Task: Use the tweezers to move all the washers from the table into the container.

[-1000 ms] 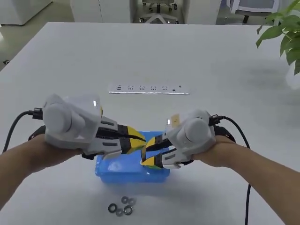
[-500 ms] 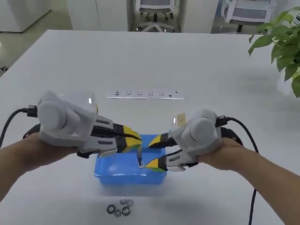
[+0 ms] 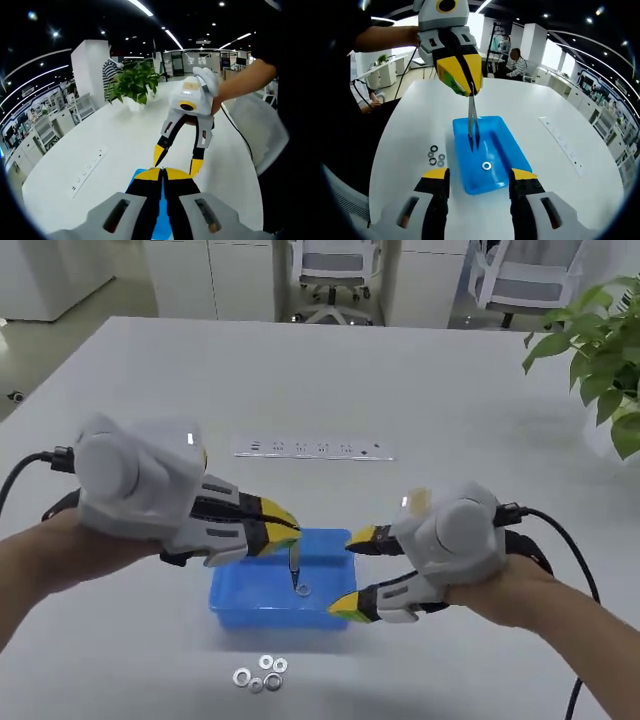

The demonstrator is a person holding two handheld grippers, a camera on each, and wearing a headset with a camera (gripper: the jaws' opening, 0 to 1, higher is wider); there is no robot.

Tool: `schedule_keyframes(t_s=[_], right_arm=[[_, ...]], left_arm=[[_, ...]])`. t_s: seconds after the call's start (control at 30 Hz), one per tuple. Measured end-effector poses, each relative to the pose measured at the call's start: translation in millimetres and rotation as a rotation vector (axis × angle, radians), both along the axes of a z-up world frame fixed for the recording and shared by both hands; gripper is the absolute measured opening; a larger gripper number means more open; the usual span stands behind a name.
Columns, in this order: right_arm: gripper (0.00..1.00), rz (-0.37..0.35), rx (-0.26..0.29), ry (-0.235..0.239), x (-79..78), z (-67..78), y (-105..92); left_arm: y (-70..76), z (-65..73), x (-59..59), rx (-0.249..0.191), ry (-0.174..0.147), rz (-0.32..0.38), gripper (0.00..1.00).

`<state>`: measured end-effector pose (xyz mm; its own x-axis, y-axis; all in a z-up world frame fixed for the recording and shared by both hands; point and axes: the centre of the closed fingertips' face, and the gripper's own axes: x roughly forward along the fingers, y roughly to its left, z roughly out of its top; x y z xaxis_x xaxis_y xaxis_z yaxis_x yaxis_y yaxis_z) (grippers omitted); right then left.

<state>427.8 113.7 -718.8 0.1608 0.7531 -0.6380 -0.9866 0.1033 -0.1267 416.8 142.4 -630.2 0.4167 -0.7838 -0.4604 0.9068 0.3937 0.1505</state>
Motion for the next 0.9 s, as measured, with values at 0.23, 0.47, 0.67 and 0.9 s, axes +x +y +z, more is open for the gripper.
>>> schedule_keyframes(t_s=[0.23, 0.47, 0.67, 0.9], right_arm=[[0.58, -0.043, 0.022, 0.0, -9.6, 3.6, -7.0], [0.64, -0.08, 0.042, 0.008, -16.4, 7.3, -11.5], [0.7, -0.114, 0.06, 0.017, -23.8, 8.8, -14.5], [0.77, -0.138, 0.081, 0.021, -33.5, 7.6, -16.9]], left_arm=[[1.9, 6.4, -9.1, 0.004, -0.008, -0.001, 0.05], [3.8, 10.5, -17.7, 0.007, -0.007, -0.006, 0.05], [6.1, 11.8, -25.9, 0.007, -0.001, -0.009, 0.05], [6.0, 9.7, -36.6, 0.005, 0.01, -0.021, 0.05]])
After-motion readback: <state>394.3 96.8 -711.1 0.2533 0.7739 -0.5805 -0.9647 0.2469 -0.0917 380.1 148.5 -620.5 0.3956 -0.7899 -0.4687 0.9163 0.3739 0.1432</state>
